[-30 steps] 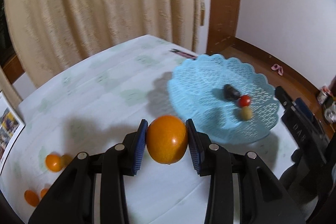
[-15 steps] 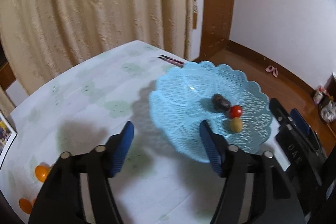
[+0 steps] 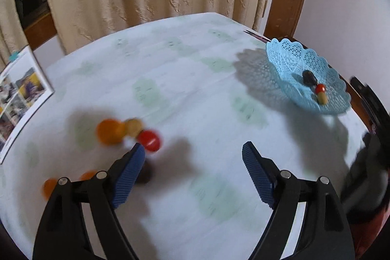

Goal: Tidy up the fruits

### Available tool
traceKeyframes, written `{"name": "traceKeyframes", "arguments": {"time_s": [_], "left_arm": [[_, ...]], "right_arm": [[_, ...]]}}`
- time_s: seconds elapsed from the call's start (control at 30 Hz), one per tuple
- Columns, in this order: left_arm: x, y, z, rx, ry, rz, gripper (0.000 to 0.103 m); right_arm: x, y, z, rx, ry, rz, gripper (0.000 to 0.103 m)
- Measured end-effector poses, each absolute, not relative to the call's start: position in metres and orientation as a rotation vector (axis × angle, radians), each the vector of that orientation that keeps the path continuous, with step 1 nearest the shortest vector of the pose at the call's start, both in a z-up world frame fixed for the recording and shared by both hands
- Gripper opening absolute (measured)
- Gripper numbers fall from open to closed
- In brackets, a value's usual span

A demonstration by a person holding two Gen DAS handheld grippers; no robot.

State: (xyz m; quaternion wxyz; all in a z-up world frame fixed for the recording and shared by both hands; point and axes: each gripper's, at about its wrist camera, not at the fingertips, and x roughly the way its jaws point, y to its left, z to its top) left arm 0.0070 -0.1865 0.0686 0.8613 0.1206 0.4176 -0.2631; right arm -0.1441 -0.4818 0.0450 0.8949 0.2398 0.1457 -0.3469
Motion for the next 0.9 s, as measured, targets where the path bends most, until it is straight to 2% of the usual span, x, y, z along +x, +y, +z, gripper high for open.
{"name": "traceKeyframes", "arguments": {"time_s": [0.2,0.53,0.9], "left_arm": [[-0.03,-0.116,0.088,0.285,0.838,-0.483,0.082],[-0.108,0.006,0.09,0.267,0.893,-0.335,0.082],[-0.178,0.039,0.056,0.205,0.971,-0.428,0.082]], "right_arm": [[-0.144,-0.483,0.046,0.504,0.304,-0.717,0.077],[-0.145,-0.486,0.044,0.534,0.312,-0.718,0.077],[-0.135,-0.472,0.049,0.432,0.316,-0.725,0.077]]}}
